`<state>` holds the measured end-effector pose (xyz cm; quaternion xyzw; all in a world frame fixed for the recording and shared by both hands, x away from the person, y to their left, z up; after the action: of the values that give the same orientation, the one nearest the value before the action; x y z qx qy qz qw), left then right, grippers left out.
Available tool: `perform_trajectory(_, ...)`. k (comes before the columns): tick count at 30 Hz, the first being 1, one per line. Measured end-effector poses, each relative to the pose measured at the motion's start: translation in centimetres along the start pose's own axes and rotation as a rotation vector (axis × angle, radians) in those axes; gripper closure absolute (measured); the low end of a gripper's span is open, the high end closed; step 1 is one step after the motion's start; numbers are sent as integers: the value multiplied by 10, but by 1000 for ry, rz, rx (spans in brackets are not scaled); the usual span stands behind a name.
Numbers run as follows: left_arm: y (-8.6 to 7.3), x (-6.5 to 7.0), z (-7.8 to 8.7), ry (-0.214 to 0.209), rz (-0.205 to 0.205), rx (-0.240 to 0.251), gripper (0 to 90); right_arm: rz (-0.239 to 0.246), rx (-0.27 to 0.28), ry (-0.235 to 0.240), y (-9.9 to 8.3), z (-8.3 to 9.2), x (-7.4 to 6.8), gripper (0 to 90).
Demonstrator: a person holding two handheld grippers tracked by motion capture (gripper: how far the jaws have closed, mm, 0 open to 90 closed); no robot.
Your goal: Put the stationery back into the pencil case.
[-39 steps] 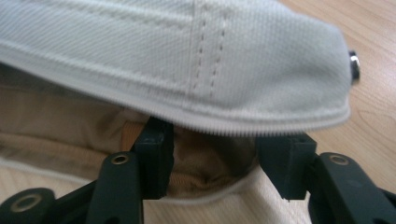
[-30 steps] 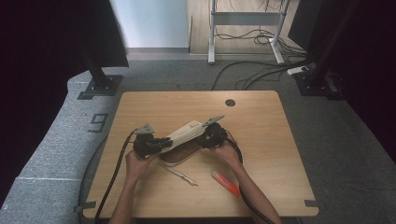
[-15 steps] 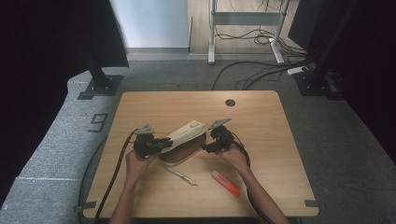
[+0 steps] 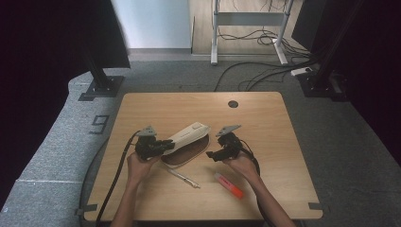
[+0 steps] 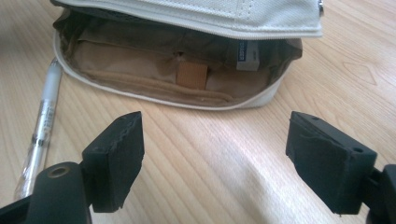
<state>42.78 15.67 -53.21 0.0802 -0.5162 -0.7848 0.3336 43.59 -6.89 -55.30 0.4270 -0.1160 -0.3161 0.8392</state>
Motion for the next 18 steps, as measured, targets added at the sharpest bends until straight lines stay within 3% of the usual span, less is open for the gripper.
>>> perform_trajectory(10, 0, 0, 0, -1, 1, 0, 764, -27, 9, 2, -16, 23, -5, 181)
perform_trajectory(18, 0, 0, 0, -3, 3, -3, 762, -10, 0, -7, -28, 37, -7, 205)
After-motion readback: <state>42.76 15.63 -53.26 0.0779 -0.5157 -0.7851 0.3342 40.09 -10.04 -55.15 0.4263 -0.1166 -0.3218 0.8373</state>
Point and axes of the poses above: each handheld gripper's, and its own axes: z roughly backward along the jaws, y roughly out of its top, x roughly to its right, the point moved 8 cm from there along -z, roughly forward along the jaws, and after that the axes turned 7 degrees about x, right-handed, at the moved point
